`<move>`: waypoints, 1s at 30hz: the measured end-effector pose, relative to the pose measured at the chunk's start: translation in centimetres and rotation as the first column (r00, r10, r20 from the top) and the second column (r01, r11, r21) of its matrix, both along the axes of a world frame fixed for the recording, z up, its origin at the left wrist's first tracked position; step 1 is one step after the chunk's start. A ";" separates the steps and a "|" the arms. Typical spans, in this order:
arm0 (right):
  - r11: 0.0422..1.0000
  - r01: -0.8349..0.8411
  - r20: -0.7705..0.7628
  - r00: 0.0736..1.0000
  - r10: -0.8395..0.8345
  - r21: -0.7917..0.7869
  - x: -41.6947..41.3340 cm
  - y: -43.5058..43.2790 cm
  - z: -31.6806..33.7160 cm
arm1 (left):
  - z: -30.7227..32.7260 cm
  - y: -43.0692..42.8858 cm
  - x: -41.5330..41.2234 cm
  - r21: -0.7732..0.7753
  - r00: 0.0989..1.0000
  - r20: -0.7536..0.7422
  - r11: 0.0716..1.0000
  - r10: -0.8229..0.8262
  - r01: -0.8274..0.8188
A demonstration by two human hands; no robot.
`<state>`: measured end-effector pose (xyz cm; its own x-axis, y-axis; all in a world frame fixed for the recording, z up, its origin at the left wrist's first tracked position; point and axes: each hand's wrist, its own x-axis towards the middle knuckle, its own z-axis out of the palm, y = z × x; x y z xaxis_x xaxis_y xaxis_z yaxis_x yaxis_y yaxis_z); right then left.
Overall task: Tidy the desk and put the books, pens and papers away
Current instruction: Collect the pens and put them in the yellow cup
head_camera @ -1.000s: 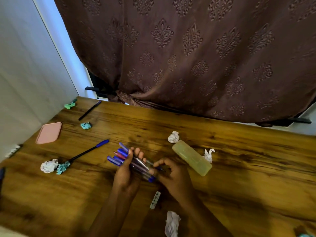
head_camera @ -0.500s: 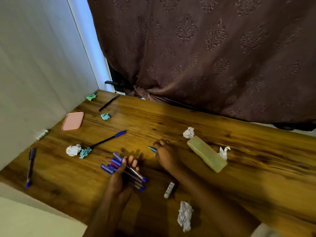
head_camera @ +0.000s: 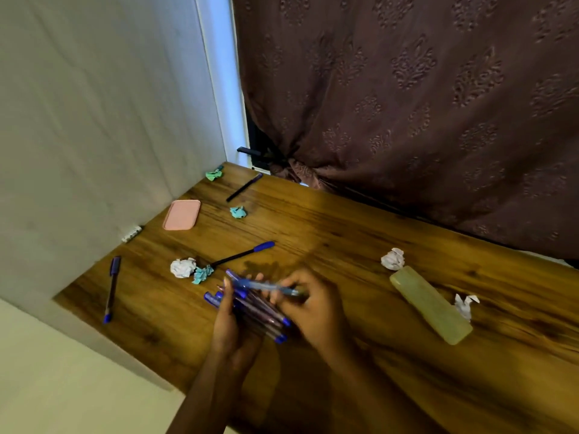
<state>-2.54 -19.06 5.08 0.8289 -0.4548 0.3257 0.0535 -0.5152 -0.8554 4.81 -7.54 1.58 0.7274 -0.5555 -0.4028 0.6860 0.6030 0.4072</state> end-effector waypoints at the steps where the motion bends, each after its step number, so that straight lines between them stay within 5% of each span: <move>1: 0.995 -0.050 -0.034 0.998 0.047 -0.082 0.1 1.0 -0.5 | 0.4 0.2 0.3 -0.020 0.999 0.005 0.999 0.031 -0.031; 4: 0.976 -0.153 -0.047 0.988 0.148 -0.155 2.0 2.8 -1.0 | 0.3 1.7 2.2 -0.024 0.990 -0.002 0.990 0.138 -0.138; 7: 0.990 -0.085 -0.055 0.995 0.079 -0.109 5.4 3.0 0.2 | 0.6 4.0 4.5 0.085 0.978 -0.031 0.975 0.208 -0.204; 9: 0.962 -0.055 -0.091 0.995 0.031 -0.267 9.0 2.7 0.2 | 1.0 6.2 5.9 0.108 0.978 -0.008 0.973 0.208 -0.206; 12: 0.817 -0.212 -0.283 0.957 0.063 -0.536 14.4 2.7 -1.3 | 1.5 9.1 7.5 0.159 0.983 0.038 0.970 0.180 -0.184; 15: 0.564 -0.460 -0.553 0.833 0.006 -0.686 18.0 3.7 -3.3 | 2.0 11.5 9.0 0.178 0.982 0.015 0.966 0.190 -0.189; 18: 0.535 -0.500 -0.625 0.778 -0.067 -0.680 19.2 4.1 -3.8 | 2.3 13.1 10.3 0.240 0.983 0.004 0.955 0.181 -0.177; 20: 0.546 -0.434 -0.563 0.822 -0.087 -0.717 19.3 3.8 -3.7 | 2.2 14.0 11.1 0.257 0.986 0.000 0.953 0.168 -0.162; 23: 0.609 -0.129 -0.232 0.968 -0.093 -0.783 19.3 3.7 -1.8 | 2.0 14.8 12.0 0.203 0.989 -0.010 0.969 0.145 -0.140; 26: 0.858 0.177 0.163 0.980 -0.110 -0.482 18.1 6.5 1.9 | 2.2 15.6 12.6 0.093 0.992 -0.017 0.988 0.122 -0.120; 28: 0.981 0.151 0.267 0.957 -0.113 -0.125 16.8 9.9 3.7 | 2.1 16.3 13.0 0.038 0.992 -0.021 0.992 0.121 -0.120; 30: 0.994 0.063 0.231 0.969 -0.084 0.094 15.7 13.8 3.6 | 2.1 17.2 13.3 0.015 0.993 -0.004 0.993 0.117 -0.117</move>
<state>13.15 -5.28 8.65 0.6971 -0.5462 0.4645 0.2226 -0.4510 -0.8643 18.06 9.65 3.63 0.7852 -0.4606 -0.4139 0.6130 0.6731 0.4137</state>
